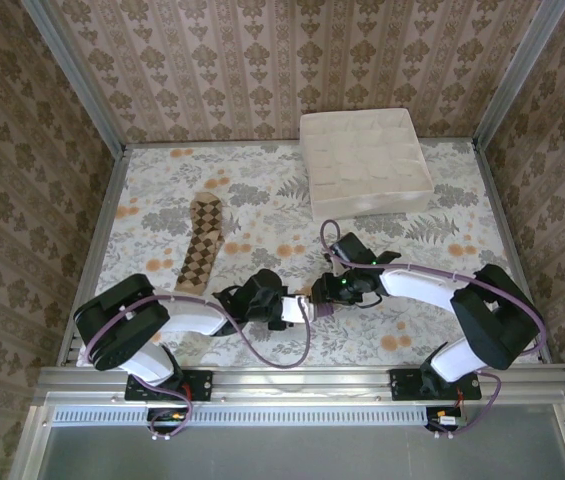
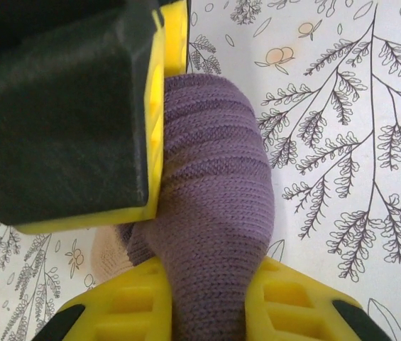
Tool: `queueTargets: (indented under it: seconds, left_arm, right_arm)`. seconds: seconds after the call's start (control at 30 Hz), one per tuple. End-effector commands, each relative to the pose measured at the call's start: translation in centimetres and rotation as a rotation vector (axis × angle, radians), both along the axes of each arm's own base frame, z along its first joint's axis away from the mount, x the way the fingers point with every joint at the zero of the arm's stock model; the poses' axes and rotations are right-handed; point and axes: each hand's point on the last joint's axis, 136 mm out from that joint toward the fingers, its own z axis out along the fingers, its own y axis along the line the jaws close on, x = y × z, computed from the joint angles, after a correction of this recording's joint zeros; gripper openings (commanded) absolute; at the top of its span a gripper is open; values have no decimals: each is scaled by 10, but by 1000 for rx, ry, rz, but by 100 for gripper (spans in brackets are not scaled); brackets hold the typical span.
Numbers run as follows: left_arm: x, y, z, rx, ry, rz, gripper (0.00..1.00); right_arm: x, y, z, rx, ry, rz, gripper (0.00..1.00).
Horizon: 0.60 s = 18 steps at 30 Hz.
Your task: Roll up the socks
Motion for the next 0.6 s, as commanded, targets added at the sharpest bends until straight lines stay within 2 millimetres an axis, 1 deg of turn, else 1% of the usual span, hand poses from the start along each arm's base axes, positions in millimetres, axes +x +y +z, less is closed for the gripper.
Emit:
queueTargets:
  seconds: [0.0, 0.07, 0.1, 0.13, 0.23, 0.37, 0.47, 0.57]
  left_arm:
    - [-11, 23, -29, 86, 169, 23, 14]
    - [-12, 25, -29, 84, 211, 19, 14]
    - [-12, 25, -29, 85, 234, 16, 14]
    - [-12, 25, -30, 87, 263, 16, 14]
    - [-7, 22, -28, 98, 368, 30, 14]
    - [2, 16, -22, 95, 454, 43, 15]
    - [7, 14, -17, 96, 531, 56, 16]
    - [11, 14, -17, 117, 587, 67, 15]
  right_arm:
    - [-14, -5, 5, -5, 8, 50, 46]
    - [-12, -1, 20, 9, -46, 104, 46]
    - [-11, -3, 24, -4, -69, 122, 46]
    - [-10, -6, 35, -13, -117, 143, 46]
    - [-4, -21, 56, -75, -237, 166, 47]
    - [5, -33, 96, -97, -443, 183, 49]
    - [9, -41, 124, -113, -597, 217, 50]
    - [8, -49, 143, -157, -731, 274, 51]
